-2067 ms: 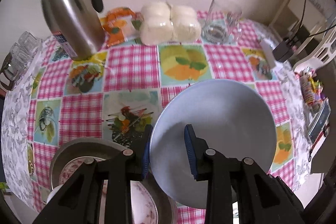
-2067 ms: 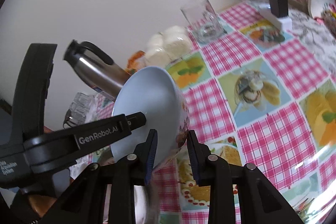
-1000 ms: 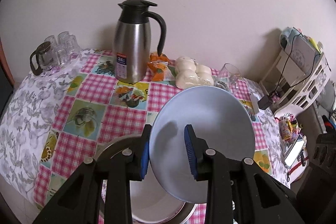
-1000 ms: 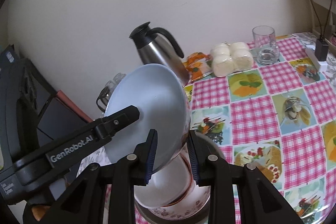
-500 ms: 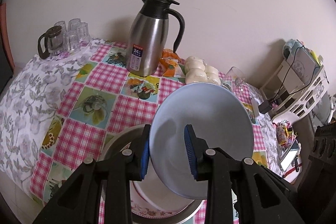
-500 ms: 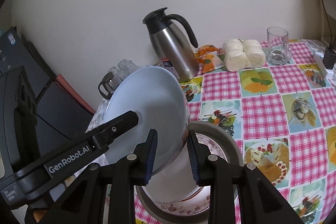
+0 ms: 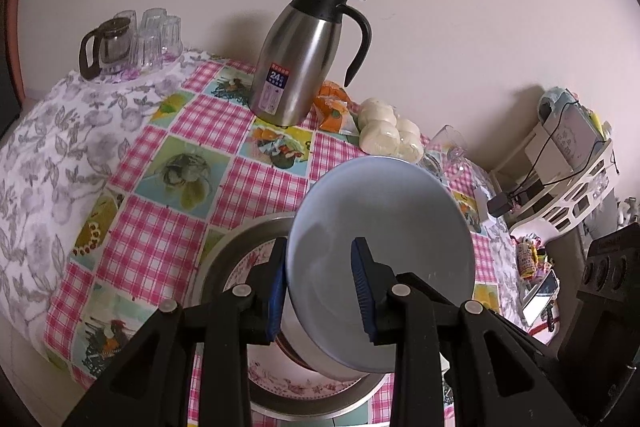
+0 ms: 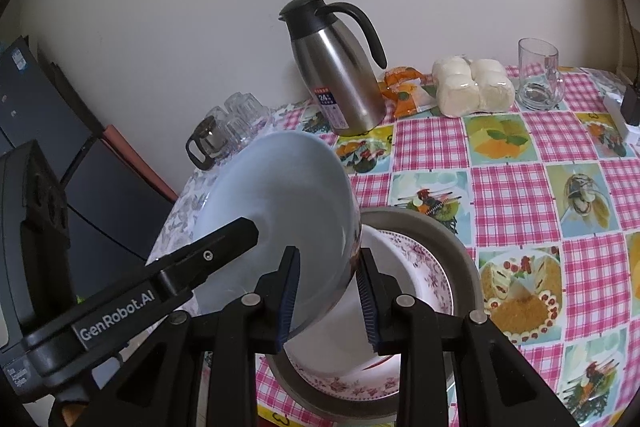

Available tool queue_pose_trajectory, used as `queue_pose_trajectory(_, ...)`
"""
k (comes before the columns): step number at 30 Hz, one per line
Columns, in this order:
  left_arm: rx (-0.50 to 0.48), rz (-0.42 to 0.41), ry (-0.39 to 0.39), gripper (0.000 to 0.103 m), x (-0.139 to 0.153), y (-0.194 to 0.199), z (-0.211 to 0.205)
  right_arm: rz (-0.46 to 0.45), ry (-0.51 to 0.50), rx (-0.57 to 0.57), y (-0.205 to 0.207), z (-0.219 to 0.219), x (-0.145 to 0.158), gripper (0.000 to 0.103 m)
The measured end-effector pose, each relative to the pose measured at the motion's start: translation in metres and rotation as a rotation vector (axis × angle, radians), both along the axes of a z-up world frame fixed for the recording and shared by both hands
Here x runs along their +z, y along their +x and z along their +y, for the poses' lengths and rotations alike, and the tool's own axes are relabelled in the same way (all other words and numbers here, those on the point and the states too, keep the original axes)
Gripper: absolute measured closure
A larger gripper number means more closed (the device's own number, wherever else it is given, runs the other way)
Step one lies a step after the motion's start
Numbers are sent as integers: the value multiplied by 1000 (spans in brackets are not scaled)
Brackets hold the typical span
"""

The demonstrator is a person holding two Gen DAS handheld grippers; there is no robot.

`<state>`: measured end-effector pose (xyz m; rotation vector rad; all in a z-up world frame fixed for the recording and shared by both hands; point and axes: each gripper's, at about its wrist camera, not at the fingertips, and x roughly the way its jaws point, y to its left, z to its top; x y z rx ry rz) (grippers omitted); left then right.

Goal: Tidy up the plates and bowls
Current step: 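Lower the large white bowl onto the bowl stack in the tray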

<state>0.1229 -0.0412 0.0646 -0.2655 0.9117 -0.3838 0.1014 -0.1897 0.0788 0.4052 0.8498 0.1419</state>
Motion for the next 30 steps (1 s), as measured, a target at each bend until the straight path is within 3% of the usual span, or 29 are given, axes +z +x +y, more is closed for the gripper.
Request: queue_pose_trajectory(30, -35, 73, -4, 71, -18, 5, -5, 93, -69, -20, 1, 4, -15, 72)
